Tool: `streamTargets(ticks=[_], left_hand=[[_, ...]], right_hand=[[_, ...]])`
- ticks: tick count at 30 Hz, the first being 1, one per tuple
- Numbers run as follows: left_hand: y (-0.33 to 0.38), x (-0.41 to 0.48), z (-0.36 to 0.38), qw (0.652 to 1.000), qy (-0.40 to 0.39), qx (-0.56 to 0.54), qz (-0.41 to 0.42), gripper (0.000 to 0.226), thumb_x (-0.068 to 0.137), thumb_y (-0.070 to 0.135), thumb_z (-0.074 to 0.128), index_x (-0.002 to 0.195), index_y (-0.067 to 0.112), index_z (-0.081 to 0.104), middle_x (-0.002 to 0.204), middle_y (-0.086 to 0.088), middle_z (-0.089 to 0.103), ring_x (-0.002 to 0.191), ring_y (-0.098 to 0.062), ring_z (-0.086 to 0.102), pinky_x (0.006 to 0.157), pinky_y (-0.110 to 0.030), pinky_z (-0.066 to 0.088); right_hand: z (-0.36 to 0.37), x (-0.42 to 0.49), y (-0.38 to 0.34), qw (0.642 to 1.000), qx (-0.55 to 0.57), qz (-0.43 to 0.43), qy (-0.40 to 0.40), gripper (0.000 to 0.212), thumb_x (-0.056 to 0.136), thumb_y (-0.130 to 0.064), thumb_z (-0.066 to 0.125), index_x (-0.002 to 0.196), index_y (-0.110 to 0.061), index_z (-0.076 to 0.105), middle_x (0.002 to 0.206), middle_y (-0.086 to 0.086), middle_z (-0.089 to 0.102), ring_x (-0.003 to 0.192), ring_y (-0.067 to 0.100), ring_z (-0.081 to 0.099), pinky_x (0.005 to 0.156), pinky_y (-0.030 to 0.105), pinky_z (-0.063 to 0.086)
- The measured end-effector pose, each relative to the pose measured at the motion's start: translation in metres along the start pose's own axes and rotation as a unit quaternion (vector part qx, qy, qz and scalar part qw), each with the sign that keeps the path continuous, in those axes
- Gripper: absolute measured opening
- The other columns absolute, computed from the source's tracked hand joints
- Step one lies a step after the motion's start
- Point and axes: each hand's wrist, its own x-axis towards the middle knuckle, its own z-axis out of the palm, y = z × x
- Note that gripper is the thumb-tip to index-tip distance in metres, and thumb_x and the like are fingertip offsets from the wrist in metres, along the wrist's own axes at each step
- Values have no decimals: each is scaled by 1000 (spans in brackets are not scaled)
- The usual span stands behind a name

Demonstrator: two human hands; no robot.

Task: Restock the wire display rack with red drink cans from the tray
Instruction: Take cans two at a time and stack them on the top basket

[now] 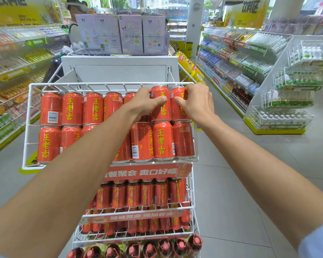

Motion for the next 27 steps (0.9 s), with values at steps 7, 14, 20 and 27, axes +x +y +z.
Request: streamTargets(ticks=[7,14,20,27], left_hand=[[-6,-2,1,999,35,17,1,39,88,35,78,114,7,71,108,-15,78,102,-32,76,95,-54,60],[-1,-2,-4,998,19,60,-24,50,80,45,77,110,5,73,106,-16,79,103,-34,76,93,-56,60],[1,-16,-17,984,60,166,-26,73,78,55,77,128,5,58,119,-15,69,107,-28,68,93,-47,59],[17,-67,-48,859,-21,498,115,50,97,41,64,123,-2,59,125,-24,63,117,-40,58,94,-45,48]], right_hand=[[-2,-4,-2,1000,12,13,-21,46,89,-49,76,111,-9,71,112,17,71,106,41,68,84,44,54],[-8,-6,-6,999,10,17,-36,46,91,-48,75,114,-9,68,114,17,69,107,42,67,85,45,54],[-19,-14,-11,997,11,25,-69,45,93,-43,72,117,-7,64,119,18,66,110,42,65,82,45,53],[-51,-43,-22,985,-43,-60,-158,26,94,-41,62,89,-17,51,115,24,60,111,45,59,88,47,49]])
